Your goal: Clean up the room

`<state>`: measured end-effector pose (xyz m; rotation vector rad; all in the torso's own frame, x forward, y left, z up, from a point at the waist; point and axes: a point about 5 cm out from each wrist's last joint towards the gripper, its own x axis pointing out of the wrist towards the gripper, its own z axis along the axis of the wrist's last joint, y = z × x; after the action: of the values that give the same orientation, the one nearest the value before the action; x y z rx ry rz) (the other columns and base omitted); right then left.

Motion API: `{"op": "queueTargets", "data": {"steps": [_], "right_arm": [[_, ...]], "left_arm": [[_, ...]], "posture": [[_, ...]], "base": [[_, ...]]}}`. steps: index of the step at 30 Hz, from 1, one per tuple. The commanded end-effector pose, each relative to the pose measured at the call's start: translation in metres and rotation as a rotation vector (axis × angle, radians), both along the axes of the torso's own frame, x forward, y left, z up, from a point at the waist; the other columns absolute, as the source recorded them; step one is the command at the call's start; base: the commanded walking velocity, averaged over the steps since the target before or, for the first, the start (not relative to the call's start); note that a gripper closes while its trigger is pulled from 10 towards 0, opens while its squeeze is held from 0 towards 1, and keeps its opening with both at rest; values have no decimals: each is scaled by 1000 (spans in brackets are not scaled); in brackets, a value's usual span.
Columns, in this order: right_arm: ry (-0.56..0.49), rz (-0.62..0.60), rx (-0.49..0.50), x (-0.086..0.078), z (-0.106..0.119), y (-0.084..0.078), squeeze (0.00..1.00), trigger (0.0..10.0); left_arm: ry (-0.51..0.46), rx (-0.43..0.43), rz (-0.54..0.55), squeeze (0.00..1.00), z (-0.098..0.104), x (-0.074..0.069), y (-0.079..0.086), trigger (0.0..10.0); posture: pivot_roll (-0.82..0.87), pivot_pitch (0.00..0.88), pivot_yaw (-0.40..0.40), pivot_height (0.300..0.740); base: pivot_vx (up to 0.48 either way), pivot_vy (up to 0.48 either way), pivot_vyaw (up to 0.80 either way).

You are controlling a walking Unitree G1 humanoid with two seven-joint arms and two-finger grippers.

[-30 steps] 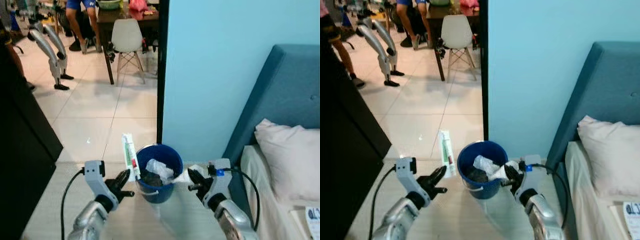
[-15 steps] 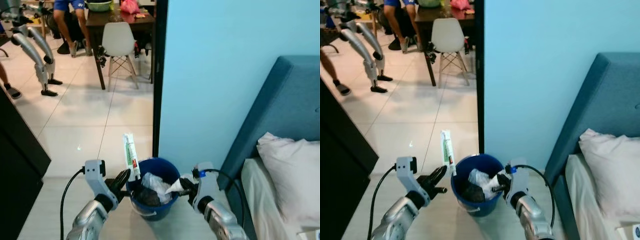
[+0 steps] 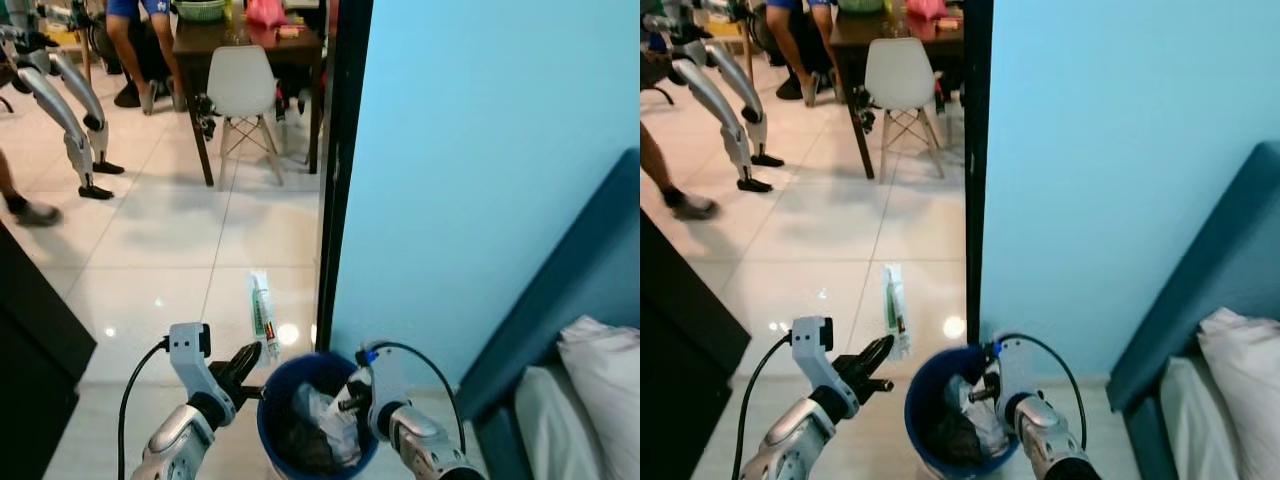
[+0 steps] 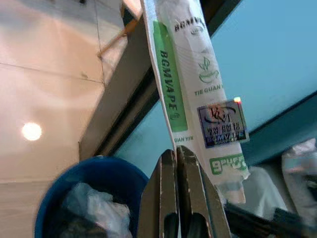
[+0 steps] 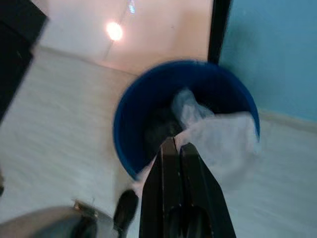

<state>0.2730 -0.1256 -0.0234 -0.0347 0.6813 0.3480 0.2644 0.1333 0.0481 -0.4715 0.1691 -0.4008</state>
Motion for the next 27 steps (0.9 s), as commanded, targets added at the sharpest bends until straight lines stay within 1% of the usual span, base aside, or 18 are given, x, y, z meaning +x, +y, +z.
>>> {"op": "queueTargets", "data": {"steps": [1, 2, 5, 6, 12, 13, 16, 18, 19, 20, 21, 23, 24, 27], "right_arm": [[61, 18, -54, -8, -9, 1, 0, 10000], [61, 18, -54, -8, -9, 1, 0, 10000], [129, 59, -113, -18, -19, 8, 0, 10000], [129, 59, -113, -18, -19, 8, 0, 10000], [128, 55, -143, -17, -19, 12, 0, 10000], [128, 55, -143, -17, -19, 12, 0, 10000], [106, 35, -137, -15, -18, 12, 0, 10000], [97, 34, -142, -14, -17, 12, 0, 10000], [80, 39, -165, -14, -17, 11, 39, 10000], [80, 39, -165, -14, -17, 11, 39, 10000], [54, 49, -197, -12, -15, 11, 741, 10000], [54, 49, -197, -12, -15, 11, 741, 10000], [27, 50, -206, -9, -13, 11, 1000, 10000], [8, 37, -182, -5, -10, 14, 1000, 10000]], "left_arm": [[15, 10, -19, 0, -2, -4, -3, 10000], [15, 10, -19, 0, -2, -4, -3, 10000], [11, 10, -26, 0, 1, -11, -4, 10000], [11, 10, -26, 0, 1, -11, -4, 10000], [19, 17, -28, 0, 3, -27, 0, 10000], [19, 17, -28, 0, 3, -27, 0, 10000], [30, 13, -25, 0, 4, -35, 0, 10000], [32, 10, -24, 0, 5, -36, 0, 10000], [34, 4, -27, 0, 7, -41, -1, 10000], [34, 4, -27, 0, 7, -41, -1, 10000], [38, -1, -34, 0, 8, -44, -3, 10000], [38, -1, -34, 0, 8, -44, -3, 10000], [45, 1, -41, 0, 9, -47, -3, 10000], [51, 8, -43, 0, 10, -49, -1, 10000]], "posture": [[-5, 158, 5, 740], [-5, 158, 5, 740], [33, 192, 11, 740], [33, 192, 11, 740], [76, 251, 17, 740], [76, 251, 17, 740], [93, 286, 15, 740], [93, 286, 15, 740], [108, 312, 16, 740], [108, 312, 16, 740], [117, 318, 17, 740], [117, 318, 17, 740], [128, 326, 18, 740], [129, 329, 19, 740]], "base": [[0, 0, 0], [0, 0, 0], [0, 0, 0], [0, 0, 0], [0, 0, 0], [0, 0, 0], [0, 0, 0], [0, 0, 0], [0, 0, 0], [0, 0, 0], [0, 0, 0], [0, 0, 0], [0, 0, 0], [0, 0, 0]]}}
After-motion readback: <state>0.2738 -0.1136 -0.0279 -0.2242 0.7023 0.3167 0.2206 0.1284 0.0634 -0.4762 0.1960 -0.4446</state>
